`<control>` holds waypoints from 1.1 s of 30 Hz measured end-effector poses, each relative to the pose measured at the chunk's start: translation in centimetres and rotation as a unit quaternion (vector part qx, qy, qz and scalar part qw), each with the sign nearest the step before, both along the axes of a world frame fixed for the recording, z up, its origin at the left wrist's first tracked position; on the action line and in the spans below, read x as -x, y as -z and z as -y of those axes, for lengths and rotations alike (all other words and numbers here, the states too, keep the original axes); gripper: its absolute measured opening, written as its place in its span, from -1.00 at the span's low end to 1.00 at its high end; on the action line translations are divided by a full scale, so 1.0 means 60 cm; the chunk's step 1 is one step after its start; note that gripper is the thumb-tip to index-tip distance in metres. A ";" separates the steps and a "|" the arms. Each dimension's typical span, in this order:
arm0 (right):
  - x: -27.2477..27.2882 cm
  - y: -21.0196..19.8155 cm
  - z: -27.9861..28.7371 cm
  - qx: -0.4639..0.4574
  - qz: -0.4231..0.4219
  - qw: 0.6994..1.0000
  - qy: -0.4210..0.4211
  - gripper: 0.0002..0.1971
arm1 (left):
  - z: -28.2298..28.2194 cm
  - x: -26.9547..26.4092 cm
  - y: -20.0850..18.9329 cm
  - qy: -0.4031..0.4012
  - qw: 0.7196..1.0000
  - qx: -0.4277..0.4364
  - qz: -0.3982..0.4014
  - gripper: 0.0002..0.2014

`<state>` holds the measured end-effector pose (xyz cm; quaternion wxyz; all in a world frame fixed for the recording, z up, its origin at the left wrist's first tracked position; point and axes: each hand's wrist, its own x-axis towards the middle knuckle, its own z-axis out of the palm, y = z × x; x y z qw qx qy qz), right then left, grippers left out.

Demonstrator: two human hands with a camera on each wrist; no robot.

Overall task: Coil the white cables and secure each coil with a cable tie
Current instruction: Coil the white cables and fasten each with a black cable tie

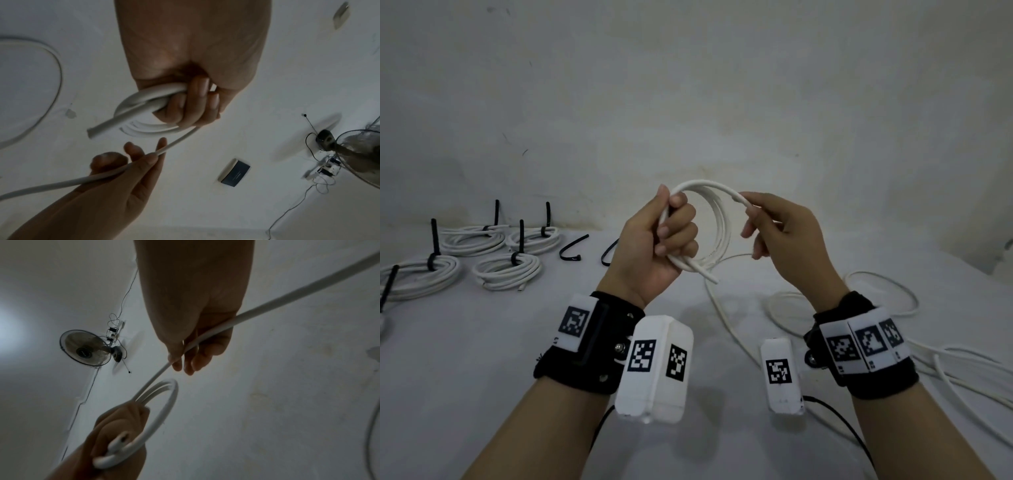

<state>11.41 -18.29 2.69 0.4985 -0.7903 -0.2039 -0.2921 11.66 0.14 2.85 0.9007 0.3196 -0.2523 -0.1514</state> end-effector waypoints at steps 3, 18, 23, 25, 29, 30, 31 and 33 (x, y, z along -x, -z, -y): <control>-0.005 0.003 0.015 0.017 -0.021 1.000 -0.005 -0.88 | -0.016 -0.011 -0.001 -0.008 0.999 0.040 0.003 -0.61; -0.005 0.027 -0.013 0.357 0.026 0.933 0.017 -0.70 | -0.061 -0.022 -0.023 -0.192 0.978 0.083 0.025 -0.62; 0.038 -0.008 -0.043 0.435 0.124 0.892 -0.001 -0.64 | -0.051 -0.024 -0.018 -0.238 0.970 -0.012 0.046 -0.63; 0.053 -0.023 -0.047 0.434 0.161 0.887 0.006 -0.65 | -0.048 -0.023 -0.017 -0.235 0.968 -0.050 0.066 -0.64; 0.070 -0.040 -0.049 0.403 0.207 0.891 0.012 -0.70 | -0.035 -0.014 -0.015 -0.211 0.966 -0.118 0.087 -0.67; 0.070 -0.043 -0.049 0.391 0.214 0.895 0.012 -0.72 | -0.029 -0.011 -0.014 -0.210 0.963 -0.142 0.092 -0.68; 0.070 -0.045 -0.048 0.376 0.221 0.900 0.015 -0.75 | -0.025 -0.010 -0.010 -0.208 0.958 -0.168 0.101 -0.68; 0.068 -0.047 -0.046 0.339 0.228 0.912 0.025 -0.83 | -0.014 -0.003 -0.004 -0.192 0.949 -0.220 0.120 -0.69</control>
